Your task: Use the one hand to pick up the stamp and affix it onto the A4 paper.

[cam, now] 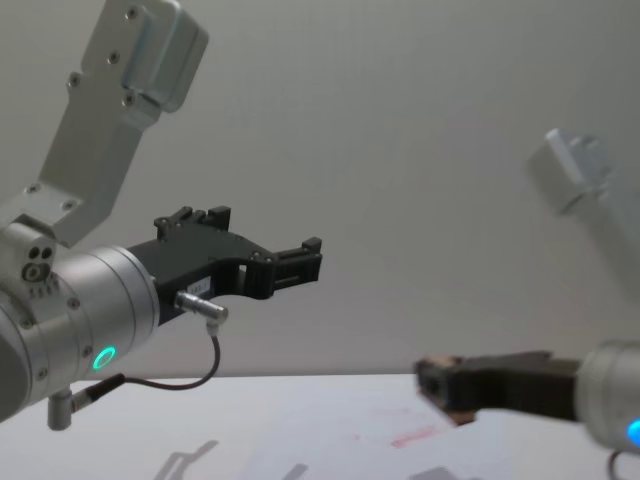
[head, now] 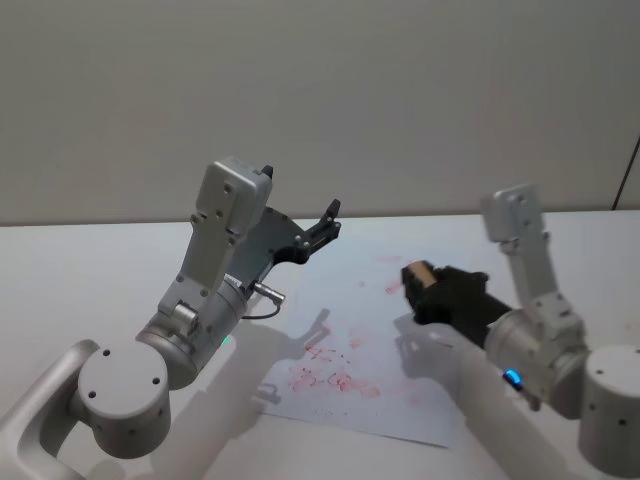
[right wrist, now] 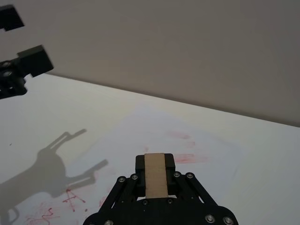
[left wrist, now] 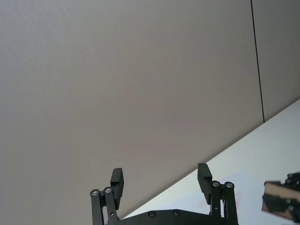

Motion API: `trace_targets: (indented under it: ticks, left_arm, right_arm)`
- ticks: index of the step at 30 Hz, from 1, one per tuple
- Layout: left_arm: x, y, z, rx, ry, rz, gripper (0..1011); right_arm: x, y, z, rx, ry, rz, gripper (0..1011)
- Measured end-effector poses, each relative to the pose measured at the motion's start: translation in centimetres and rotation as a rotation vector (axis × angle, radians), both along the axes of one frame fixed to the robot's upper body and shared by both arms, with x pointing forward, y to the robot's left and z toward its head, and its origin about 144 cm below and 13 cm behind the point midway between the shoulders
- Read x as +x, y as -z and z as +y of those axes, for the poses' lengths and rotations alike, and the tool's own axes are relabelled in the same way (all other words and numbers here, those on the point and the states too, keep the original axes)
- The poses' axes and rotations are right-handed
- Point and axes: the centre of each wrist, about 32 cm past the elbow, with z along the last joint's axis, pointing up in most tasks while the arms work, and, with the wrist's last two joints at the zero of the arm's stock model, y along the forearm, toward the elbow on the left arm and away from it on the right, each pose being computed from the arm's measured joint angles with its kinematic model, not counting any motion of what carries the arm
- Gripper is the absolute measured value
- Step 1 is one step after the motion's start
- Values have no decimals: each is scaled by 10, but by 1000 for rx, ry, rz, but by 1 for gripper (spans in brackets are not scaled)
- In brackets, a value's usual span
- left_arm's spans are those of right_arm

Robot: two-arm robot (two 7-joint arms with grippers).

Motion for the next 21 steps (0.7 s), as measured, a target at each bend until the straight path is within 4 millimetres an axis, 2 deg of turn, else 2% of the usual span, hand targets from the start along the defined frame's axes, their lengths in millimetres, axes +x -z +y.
trace_targets:
  ticks: [4, 14, 21]
  left_arm:
    - [0, 0, 0, 0, 0, 0, 1001]
    - [0, 0, 0, 0, 0, 0, 1001]
    - [0, 0, 0, 0, 0, 0, 1001]
  right_arm:
    - [-3, -6, -11, 11, 41, -4, 219]
    - [-18, -13, -65, -28, 187, 23, 219]
    - [-28, -13, -93, -82, 244, 42, 219]
